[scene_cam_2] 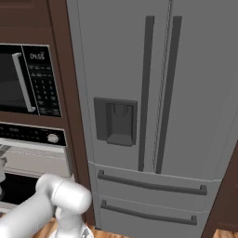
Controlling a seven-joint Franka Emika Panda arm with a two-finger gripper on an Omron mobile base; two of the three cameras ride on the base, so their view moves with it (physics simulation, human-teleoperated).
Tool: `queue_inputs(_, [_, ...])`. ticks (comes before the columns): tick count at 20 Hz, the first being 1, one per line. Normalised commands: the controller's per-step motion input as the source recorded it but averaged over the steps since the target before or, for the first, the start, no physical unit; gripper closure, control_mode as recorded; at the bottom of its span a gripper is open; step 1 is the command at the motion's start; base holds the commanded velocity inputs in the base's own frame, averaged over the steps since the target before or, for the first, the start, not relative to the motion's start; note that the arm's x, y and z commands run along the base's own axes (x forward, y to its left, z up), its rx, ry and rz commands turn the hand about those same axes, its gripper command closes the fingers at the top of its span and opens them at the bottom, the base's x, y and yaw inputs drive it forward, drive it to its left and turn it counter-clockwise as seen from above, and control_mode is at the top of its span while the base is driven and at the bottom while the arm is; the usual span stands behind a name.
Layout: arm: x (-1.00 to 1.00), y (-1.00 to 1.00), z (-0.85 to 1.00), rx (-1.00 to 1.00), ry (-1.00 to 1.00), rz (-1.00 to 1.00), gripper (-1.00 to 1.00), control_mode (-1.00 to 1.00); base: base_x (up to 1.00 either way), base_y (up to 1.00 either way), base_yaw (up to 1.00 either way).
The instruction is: Take the fish from the oven and place it on the plate on the counter.
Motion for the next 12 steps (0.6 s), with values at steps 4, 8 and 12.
queue_inputs(4, [0.25, 0.27, -0.33, -0.03, -0.08, 0.0, -1.0, -1.0, 0.0, 0.0, 0.0])
queue_inputs(8, [0.12, 0.09, -0.03, 0.0, -0.01, 0.0, -1.0, -1.0, 0.0, 0.0, 0.0])
queue_inputs(12, [-0.11, 0.06, 0.14, -0.23, 0.0, -0.02, -1.0, -1.0, 0.0, 0.0, 0.0])
